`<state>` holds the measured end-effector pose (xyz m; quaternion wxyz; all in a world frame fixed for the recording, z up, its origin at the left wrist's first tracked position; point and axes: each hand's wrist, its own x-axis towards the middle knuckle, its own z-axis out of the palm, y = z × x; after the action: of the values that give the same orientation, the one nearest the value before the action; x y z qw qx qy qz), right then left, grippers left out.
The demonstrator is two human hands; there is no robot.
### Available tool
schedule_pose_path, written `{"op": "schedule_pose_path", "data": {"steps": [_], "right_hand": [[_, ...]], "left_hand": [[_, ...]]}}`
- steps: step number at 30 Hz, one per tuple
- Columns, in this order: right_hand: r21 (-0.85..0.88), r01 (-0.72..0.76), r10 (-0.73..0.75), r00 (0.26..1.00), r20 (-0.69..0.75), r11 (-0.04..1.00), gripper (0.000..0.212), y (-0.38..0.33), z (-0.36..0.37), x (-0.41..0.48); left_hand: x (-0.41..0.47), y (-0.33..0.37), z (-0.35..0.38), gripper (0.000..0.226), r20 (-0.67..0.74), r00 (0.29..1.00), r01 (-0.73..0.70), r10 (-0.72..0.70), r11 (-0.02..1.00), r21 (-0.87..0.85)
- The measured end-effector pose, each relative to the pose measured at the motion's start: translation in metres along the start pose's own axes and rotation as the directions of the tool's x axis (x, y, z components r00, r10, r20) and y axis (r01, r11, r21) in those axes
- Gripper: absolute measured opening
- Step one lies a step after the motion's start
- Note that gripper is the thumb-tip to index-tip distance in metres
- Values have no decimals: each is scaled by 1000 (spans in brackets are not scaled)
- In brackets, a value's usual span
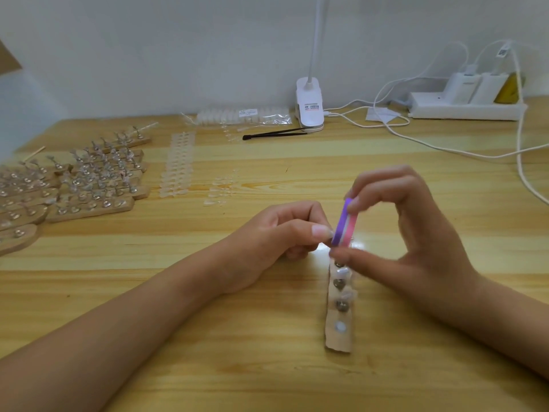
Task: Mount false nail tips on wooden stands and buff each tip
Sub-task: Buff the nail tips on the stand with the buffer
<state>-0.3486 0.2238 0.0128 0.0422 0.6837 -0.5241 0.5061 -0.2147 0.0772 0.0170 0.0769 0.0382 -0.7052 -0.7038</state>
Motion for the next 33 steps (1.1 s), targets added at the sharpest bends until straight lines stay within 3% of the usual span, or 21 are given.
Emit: {"op": "schedule_pose_path", "data": {"steps": [3,7,10,12,15,17,24,30,33], "right_hand": [[-29,51,-50,997,53,998,35,0,0,-1],[5,-4,4,1000,-10,1000,30,4,0,0],[12,29,-30,999,27,1000,23,7,1,-1],[155,-68,69,998,-4,986,25,9,-1,3],[459,-237,301,951,-71,856,41,12,-5,9],[524,-279,371,925,-77,805,44,11,-6,8],[514,-321,352,935,40,795,40,5,-3,3],[472,-335,355,933,49,815,39,3,-5,2],[457,-347,376,926,30,819,36,1,-8,0]], "left_hand": [[1,-1,0,9,-5,1000,-3,3,1000,1],[0,0,0,7,14,1000,-5,4,1000,28],[-1,0,1,6,33,999,-17,15,997,70],[-1,0,1,4,32,999,-15,13,999,53],[0,-1,0,5,20,1000,-9,9,1000,8],[1,-2,-1,6,2,1000,-3,3,999,-35],[2,-3,-4,28,-25,1000,13,-15,995,-94],[3,-3,-3,28,-38,999,27,-32,993,-116],[3,-5,-4,18,-63,998,23,-32,991,-134]]}}
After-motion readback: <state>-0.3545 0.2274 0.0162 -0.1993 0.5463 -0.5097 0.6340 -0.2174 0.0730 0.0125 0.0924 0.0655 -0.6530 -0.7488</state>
